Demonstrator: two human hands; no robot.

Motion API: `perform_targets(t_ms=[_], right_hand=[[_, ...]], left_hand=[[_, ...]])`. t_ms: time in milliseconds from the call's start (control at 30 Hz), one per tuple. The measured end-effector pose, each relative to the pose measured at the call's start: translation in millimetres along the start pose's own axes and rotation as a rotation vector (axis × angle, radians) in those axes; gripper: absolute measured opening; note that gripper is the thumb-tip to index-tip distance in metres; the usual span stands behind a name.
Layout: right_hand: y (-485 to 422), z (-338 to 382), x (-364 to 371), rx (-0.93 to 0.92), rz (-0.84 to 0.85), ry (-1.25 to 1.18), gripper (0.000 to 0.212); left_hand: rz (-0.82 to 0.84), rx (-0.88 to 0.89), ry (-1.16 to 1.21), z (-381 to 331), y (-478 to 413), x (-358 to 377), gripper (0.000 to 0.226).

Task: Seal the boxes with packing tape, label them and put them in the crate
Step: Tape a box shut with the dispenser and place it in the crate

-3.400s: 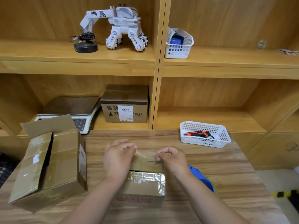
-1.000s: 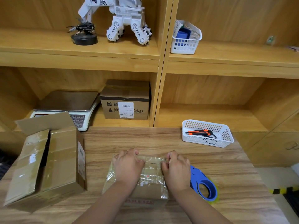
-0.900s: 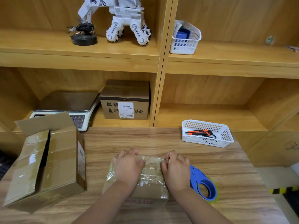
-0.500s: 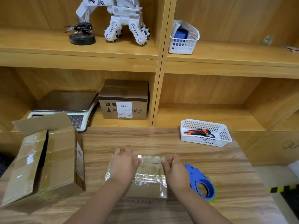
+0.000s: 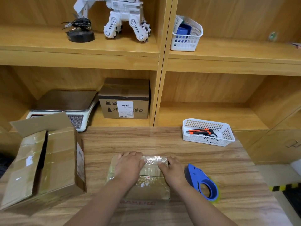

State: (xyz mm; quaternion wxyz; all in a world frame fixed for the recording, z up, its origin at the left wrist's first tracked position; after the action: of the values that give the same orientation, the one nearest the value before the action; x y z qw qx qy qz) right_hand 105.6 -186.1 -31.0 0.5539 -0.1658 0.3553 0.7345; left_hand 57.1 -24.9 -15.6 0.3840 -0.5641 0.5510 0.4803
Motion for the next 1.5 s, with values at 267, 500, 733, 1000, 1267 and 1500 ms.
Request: perform_targets(t_ms=[267, 500, 733, 1000, 1267, 1500], right_hand=[[-4, 7, -2, 0.142, 0.016, -0.205, 0.037], [-5, 13, 0, 0.128, 0.024, -0.216, 0.033], [-11, -2, -7, 0.18, -0.059, -0.469, 0.016], [2, 10, 3, -0.327, -0.237, 0.0, 0.016], [-2, 16, 1, -0.284, -0.137, 0.113, 0.014], [-6, 3, -1, -0.161, -0.078, -0.132, 0.019]], left_hand=[[-0.028, -0.07, 0.006, 0, -5, -2, 0.04], [-0.038, -0.114, -0.005, -3, -9, -4, 0.041], [-0.148, -0.173, 0.441, 4, -7, -12, 0.031], [-0.169, -0.051, 0.534, 4, 0, -12, 0.019], [-0.125, -0.042, 0.409, 3, -1, -10, 0.022], [-0.153, -0.067, 0.413, 3, -1, -11, 0.027]])
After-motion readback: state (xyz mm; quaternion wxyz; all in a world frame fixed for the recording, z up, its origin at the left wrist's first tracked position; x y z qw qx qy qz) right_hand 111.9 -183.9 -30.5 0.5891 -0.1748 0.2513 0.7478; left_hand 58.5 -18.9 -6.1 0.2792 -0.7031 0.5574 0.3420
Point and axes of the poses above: each hand's wrist, its own y-axis away from the middle knuckle, its own x-axis out of the palm, z = x × y, the point moved 1 cm from there along -y, towards the middle knuckle, and after that the axes turned 6 degrees about x, right-handed, at the moved point
